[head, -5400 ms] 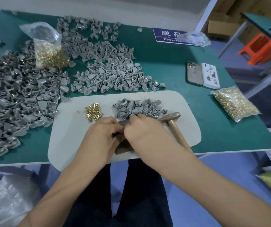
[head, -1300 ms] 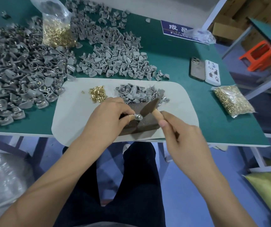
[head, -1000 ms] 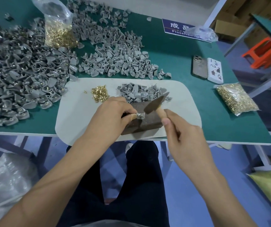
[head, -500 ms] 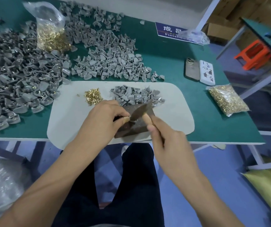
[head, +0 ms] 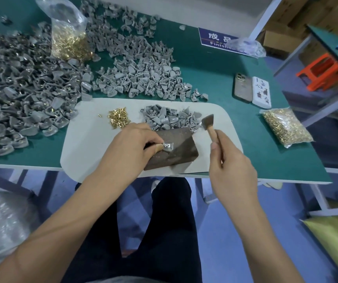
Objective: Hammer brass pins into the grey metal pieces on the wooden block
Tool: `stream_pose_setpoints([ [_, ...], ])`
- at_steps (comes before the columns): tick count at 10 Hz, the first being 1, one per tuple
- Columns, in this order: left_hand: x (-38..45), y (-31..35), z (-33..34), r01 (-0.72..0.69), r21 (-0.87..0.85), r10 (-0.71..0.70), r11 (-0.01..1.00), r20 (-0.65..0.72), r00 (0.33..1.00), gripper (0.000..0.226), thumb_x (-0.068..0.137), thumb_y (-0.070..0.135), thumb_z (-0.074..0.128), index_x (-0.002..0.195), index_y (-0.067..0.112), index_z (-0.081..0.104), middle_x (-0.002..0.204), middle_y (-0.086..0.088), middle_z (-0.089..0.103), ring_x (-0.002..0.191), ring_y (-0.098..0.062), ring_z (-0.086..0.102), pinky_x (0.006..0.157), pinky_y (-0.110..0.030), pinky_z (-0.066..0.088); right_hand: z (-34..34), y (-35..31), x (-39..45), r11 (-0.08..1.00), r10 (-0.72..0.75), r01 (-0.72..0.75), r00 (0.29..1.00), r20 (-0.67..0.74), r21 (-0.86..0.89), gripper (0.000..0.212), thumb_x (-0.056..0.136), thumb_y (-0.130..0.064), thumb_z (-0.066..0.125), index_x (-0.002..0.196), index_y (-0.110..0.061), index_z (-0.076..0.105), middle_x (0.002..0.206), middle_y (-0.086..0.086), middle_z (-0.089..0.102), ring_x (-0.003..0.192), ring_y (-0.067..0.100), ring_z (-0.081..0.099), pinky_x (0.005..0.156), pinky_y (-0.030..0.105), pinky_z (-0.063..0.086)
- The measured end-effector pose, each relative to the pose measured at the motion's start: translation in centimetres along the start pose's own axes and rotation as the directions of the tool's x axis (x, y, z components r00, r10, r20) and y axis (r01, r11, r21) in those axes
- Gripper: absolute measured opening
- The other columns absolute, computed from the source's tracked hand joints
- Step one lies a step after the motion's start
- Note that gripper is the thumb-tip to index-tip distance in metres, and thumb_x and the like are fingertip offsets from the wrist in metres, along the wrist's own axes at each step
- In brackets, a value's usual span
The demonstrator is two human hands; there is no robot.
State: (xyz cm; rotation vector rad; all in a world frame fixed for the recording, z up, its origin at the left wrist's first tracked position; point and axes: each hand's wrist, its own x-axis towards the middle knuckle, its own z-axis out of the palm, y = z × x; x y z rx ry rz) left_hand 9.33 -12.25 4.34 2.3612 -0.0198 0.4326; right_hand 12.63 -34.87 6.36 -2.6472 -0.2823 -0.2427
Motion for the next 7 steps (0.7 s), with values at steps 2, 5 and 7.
stream_pose_setpoints([
  [2,-0.3,0.1,0.3,0.014,0.003,-0.014,1.0,0.005,1.0,0.004,0.086,0.02,0.076,0.09,0.022,0.076,0.081,0.017,0.054,0.081,-0.011,0.052,0.076,-0.028,0.044,2.3,1.9,1.0,0.973,0.158,-0.154,0.987,0.009,-0.171,0.039,0.103,-0.023,0.047,0.14,-0.034,0.054,0.112,0.001,0.044,0.072,0.032,0.051,0.068,0.038,0.039],
  [5,-0.6,-0.6,1.2,0.056,-0.01,-0.056,0.998,-0.008,0.998,0.006,0.087,0.023,0.072,0.09,0.027,0.07,0.087,0.017,0.054,0.091,-0.009,0.05,0.081,-0.022,0.04,3.8,2.3,1.8,0.986,0.084,-0.077,0.995,0.045,-0.145,0.042,0.1,-0.013,0.054,0.14,-0.022,0.06,0.104,0.015,0.051,0.1,0.038,0.046,0.088,0.048,0.041],
  [7,-0.7,-0.6,1.2,0.068,-0.033,-0.069,0.997,-0.043,0.997,0.005,0.087,0.025,0.071,0.089,0.029,0.068,0.086,0.016,0.053,0.088,-0.007,0.05,0.079,-0.021,0.042,2.2,0.3,2.2,0.873,0.023,0.082,0.978,-0.208,0.481,0.022,0.103,-0.02,0.059,0.12,-0.024,0.072,0.112,0.001,0.066,0.104,0.021,0.063,0.085,0.012,0.043],
])
